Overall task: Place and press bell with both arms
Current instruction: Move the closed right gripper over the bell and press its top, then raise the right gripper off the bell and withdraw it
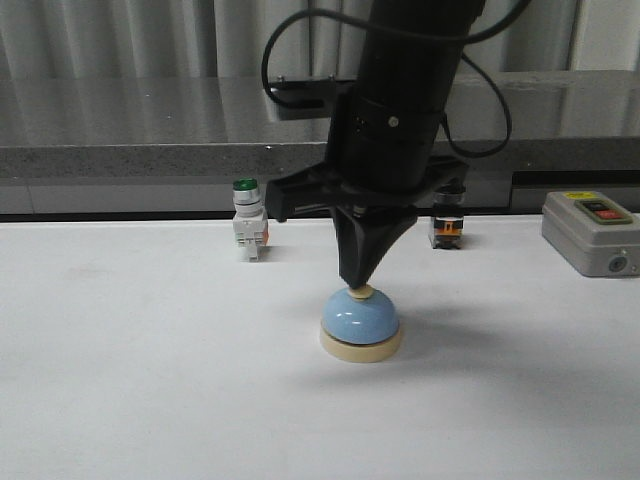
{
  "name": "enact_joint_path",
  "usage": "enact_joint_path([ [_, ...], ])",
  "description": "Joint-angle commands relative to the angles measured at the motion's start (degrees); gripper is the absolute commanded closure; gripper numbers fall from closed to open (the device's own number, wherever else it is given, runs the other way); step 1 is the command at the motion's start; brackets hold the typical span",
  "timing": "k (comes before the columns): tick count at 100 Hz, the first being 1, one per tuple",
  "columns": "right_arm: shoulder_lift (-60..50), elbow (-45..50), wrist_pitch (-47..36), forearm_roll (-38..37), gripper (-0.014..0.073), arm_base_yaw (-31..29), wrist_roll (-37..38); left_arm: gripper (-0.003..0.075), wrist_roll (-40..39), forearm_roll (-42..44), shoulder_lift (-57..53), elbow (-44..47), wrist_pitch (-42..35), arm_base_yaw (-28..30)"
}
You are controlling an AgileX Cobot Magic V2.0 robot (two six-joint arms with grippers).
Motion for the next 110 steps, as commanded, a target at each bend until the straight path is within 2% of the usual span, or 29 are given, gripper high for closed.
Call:
enact_joint_path([
  [1, -1.72, -1.85, -1.22, -0.27, 0.0654, -0.13, -0.64, 0.0741, -0.58, -0.04, -1.71, 2.37, -4.37, 0.08],
  [24, -3.50, -1.85, -1.49, -0.27, 0.0654, -0.18, -0.64, 0.0741, -0.58, -0.04, -1.71, 2.37, -4.37, 0.08],
  [61, -13.03, -1.44, -1.76, -0.29, 0.0654, -1.92, -0.64, 0.0741, -0.58, -0.04, -1.71, 2.37, -4.37, 0.08],
  [82, -17.77, 1.94, -0.78, 0.08, 0.0654, -7.63, -0.64, 0.0741, -0.58, -0.04, -1.71, 2.37, -4.37, 0.08],
  [110, -25.83, 11.14, -1.26, 0.44, 0.0654, -18.30, 0.13, 0.0741, -0.58, -0.04, -1.71, 2.37, -4.37, 0.08],
])
